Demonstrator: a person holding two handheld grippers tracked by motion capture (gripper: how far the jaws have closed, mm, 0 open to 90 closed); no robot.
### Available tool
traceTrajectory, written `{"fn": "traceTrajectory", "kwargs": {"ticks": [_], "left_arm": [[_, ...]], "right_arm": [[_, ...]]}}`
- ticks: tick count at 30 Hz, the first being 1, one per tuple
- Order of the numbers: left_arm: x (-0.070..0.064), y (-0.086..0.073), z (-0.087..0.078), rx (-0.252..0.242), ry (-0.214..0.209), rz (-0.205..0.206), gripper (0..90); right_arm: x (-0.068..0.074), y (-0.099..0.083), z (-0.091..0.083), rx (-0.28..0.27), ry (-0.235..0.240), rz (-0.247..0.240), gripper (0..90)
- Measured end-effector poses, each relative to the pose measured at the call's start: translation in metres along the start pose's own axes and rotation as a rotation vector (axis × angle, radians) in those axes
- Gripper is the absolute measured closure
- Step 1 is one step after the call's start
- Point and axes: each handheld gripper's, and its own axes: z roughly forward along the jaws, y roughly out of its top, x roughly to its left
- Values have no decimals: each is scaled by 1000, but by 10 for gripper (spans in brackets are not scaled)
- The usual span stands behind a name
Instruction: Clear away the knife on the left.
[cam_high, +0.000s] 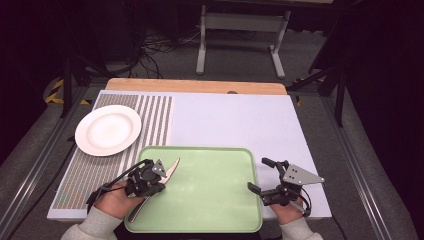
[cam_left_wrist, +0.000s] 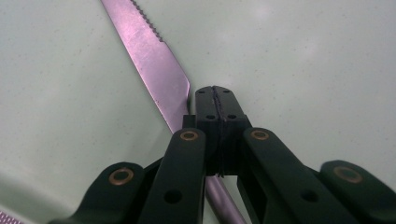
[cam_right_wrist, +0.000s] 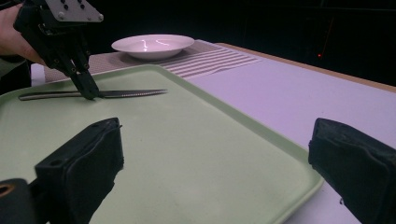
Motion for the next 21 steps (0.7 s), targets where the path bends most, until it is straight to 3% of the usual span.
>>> {"fn": "traceTrajectory", "kwargs": {"ticks": [16,21], "left_arm": [[13,-11,-4,-17,-4,-80,897],[15,-14,-5,-16,-4,-88,897]], "right_arm": [[0,0,1,-1,0,6,37],[0,0,0,-1,0,6,37]]}}
